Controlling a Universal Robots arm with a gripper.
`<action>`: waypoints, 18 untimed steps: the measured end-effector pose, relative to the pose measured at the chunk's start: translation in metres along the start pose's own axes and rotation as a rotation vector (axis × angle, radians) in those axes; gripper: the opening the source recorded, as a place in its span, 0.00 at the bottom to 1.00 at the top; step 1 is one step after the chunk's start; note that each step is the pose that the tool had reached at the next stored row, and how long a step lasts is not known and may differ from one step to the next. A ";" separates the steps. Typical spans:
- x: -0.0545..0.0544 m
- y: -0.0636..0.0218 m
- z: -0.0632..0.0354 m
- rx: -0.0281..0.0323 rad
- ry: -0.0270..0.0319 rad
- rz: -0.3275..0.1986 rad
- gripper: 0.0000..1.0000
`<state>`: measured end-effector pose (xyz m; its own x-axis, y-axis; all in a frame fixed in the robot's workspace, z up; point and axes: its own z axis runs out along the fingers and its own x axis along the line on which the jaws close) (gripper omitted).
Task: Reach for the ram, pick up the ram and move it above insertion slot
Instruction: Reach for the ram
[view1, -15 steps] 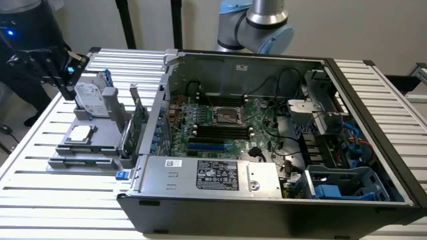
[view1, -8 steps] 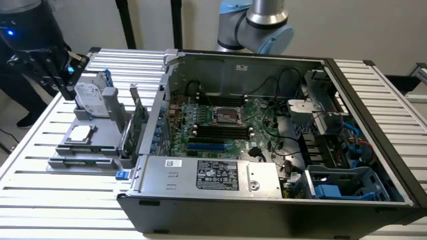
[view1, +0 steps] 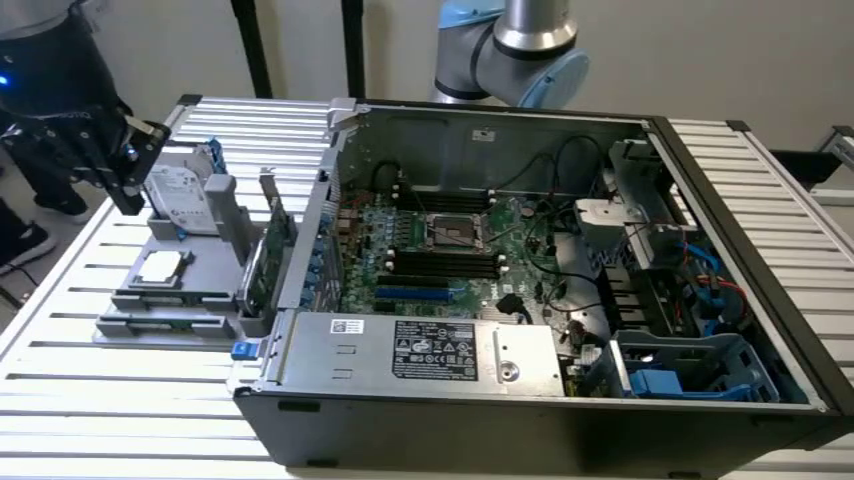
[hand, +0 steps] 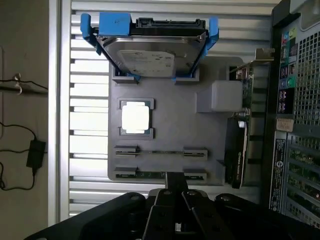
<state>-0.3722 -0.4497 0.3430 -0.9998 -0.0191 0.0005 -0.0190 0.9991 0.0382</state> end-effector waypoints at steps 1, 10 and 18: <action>0.000 -0.0033 0.0002 0.0000 0.0001 0.000 0.11; 0.000 -0.0304 0.0025 0.0000 0.0023 0.000 0.11; -0.013 -0.0320 0.0047 -0.0003 0.0097 -0.026 0.11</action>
<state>-0.3588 -0.4812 0.3370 -0.9989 -0.0453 0.0092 -0.0449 0.9982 0.0387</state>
